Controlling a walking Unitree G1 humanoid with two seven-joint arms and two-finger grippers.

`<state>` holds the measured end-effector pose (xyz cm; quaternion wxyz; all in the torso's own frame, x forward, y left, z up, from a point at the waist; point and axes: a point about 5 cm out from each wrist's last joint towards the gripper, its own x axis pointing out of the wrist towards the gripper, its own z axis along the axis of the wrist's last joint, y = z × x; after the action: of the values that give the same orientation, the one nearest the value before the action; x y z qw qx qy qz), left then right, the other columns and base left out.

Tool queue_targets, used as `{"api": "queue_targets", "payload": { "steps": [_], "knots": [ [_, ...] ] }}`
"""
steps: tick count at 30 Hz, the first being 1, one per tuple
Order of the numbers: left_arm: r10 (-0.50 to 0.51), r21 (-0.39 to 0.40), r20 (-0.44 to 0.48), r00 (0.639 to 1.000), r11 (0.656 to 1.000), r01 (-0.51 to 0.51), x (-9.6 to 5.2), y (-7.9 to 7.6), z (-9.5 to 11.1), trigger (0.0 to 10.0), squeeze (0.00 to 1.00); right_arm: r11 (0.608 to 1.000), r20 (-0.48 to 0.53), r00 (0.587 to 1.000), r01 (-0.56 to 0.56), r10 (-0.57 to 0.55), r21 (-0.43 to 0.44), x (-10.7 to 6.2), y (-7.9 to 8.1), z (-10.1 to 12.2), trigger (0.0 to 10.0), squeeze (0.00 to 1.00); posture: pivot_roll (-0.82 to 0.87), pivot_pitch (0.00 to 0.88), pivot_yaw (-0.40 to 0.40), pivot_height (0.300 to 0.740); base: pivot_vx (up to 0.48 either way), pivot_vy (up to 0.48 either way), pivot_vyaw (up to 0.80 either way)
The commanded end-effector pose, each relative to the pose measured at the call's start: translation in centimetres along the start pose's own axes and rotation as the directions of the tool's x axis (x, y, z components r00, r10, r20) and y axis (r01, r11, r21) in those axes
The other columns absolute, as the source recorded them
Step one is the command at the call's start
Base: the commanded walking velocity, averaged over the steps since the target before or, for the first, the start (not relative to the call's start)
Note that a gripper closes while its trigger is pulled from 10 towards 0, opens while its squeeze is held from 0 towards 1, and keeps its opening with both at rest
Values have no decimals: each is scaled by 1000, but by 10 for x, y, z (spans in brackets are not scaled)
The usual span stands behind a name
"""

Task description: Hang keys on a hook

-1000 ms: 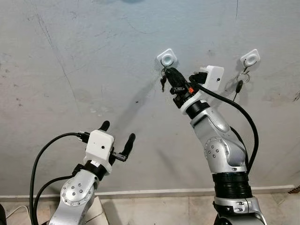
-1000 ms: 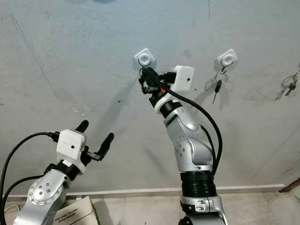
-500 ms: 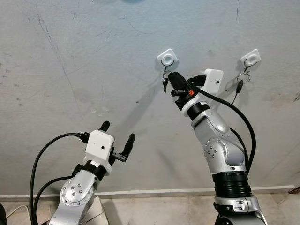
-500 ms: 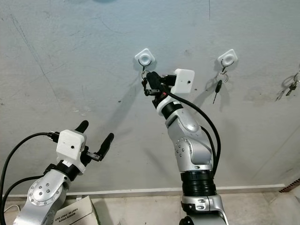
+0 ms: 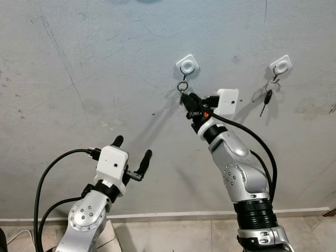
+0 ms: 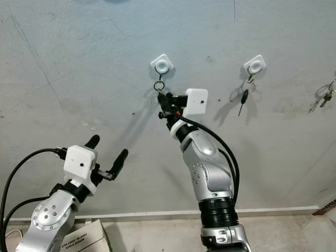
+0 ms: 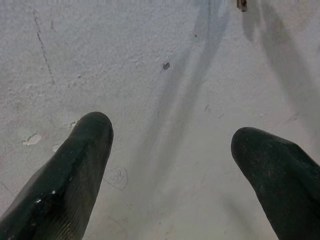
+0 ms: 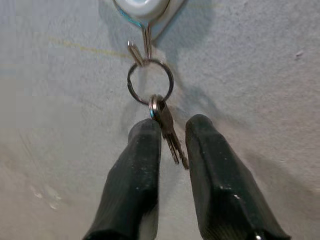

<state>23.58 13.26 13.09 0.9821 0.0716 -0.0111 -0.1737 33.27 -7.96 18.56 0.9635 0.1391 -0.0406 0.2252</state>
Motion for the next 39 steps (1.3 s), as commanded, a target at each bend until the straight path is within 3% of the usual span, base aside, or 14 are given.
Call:
{"api": "queue_targets", "payload": {
  "steps": [1,13,20,28,34,39],
  "knots": [
    [-5,9,5,1000,1000,5,2,0,1,10000,0,999,24,1000,-17,17,-30,-3,3,5,10000,1000,166,0,25,740,0,0,0],
    [19,18,34,999,1000,-20,11,2,4,10000,0,972,27,999,34,-28,-233,-21,-8,2,10000,1000,115,0,39,740,0,0,0],
    [172,49,95,981,983,-177,23,25,15,10000,0,942,-4,997,71,-77,-328,-43,-17,-12,10000,1000,85,0,48,740,0,0,0],
    [245,102,104,964,961,-256,17,37,16,10000,0,954,-27,991,121,-133,-276,-62,-28,-17,10000,1000,119,0,49,740,0,0,0],
    [282,112,86,955,950,-291,5,33,13,10000,0,956,-49,991,107,-125,-271,-73,-26,-20,10000,1000,139,0,34,740,0,0,0],
    [302,105,69,951,946,-308,2,29,10,10000,0,958,-46,993,90,-106,-271,-70,-20,-16,10000,1000,136,0,29,740,0,0,0]
  ]
}}
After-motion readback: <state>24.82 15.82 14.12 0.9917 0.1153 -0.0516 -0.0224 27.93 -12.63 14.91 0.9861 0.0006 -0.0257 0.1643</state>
